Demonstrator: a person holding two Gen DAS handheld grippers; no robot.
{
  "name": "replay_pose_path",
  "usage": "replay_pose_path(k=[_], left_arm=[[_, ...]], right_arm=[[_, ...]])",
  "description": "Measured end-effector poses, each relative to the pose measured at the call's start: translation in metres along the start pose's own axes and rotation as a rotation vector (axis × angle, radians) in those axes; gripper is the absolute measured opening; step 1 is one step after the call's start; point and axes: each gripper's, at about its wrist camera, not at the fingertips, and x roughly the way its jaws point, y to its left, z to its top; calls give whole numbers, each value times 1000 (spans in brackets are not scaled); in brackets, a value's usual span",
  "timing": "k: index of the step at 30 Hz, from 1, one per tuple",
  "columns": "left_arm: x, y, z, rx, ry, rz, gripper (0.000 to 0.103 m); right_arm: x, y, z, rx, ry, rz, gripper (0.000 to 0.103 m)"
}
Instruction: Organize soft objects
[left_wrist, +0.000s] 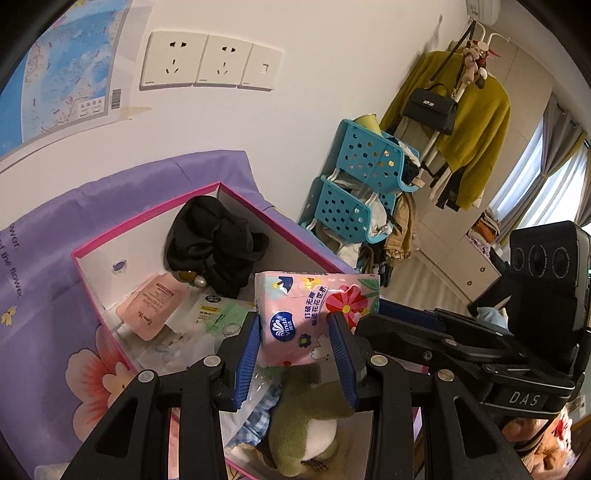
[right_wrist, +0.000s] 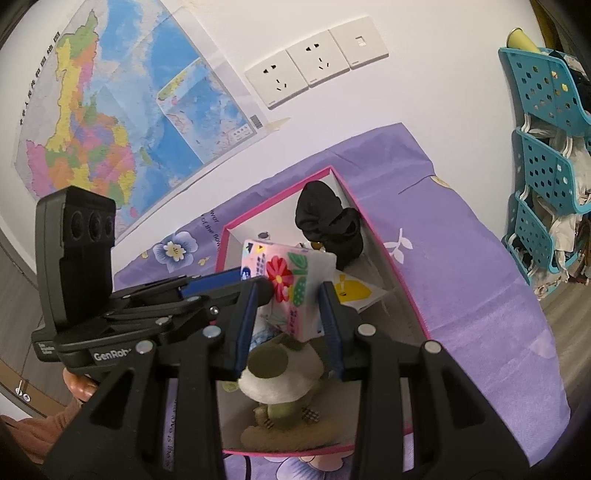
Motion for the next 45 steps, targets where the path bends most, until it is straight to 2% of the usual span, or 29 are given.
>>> replay_pose_path(k=[34,37,40,42,45], left_arm=[[34,5,9,7,68,27,38],[35,8,7,3,70,45,42],[32,7,2,28,58,88,52],[26,6,0,37,42,103,64],[10,4,-5,59,-11,158,75]], right_arm=[[16,-17,-4,63,24,-48,37],[16,-17,-4,71,23,-40,37],[18,-17,-6,72,26,-42,37],[19,-17,-7,74,26,-39,37],[16,-11,-9,53,14,-44,38]])
